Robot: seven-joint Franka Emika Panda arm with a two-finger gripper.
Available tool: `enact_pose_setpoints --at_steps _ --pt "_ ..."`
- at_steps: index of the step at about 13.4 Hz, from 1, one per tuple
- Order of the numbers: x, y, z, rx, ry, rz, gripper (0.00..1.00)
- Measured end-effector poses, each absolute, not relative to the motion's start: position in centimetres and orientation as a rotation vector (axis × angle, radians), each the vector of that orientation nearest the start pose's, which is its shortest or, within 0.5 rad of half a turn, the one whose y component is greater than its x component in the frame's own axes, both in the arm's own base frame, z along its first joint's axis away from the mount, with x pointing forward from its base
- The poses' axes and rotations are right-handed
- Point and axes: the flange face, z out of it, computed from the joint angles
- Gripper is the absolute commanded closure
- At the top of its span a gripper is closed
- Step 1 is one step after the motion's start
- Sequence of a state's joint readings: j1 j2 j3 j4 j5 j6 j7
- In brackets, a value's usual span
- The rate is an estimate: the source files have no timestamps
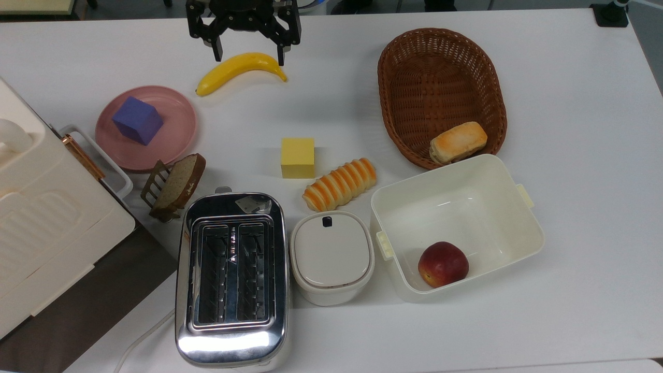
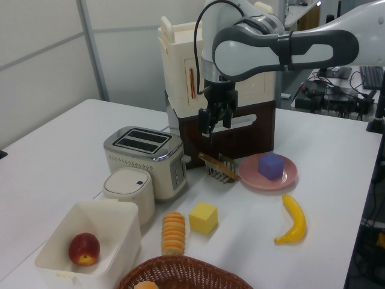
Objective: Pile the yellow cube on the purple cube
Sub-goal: 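Move the gripper from its start pose toward the yellow cube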
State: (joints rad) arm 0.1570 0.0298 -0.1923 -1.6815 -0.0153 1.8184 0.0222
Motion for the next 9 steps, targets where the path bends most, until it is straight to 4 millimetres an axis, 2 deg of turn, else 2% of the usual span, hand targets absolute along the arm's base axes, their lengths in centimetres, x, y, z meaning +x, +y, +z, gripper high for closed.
enact_pose_setpoints --at_steps 1,3,9 --pt "58.21 -2.04 57.77 -3.157 0.085 -0.170 0.00" --pt "57.53 -1.75 57.20 -3.164 -0.018 -0.063 0.00" --pt "57.42 -2.07 57.12 -3.164 -0.028 -0.048 0.00"
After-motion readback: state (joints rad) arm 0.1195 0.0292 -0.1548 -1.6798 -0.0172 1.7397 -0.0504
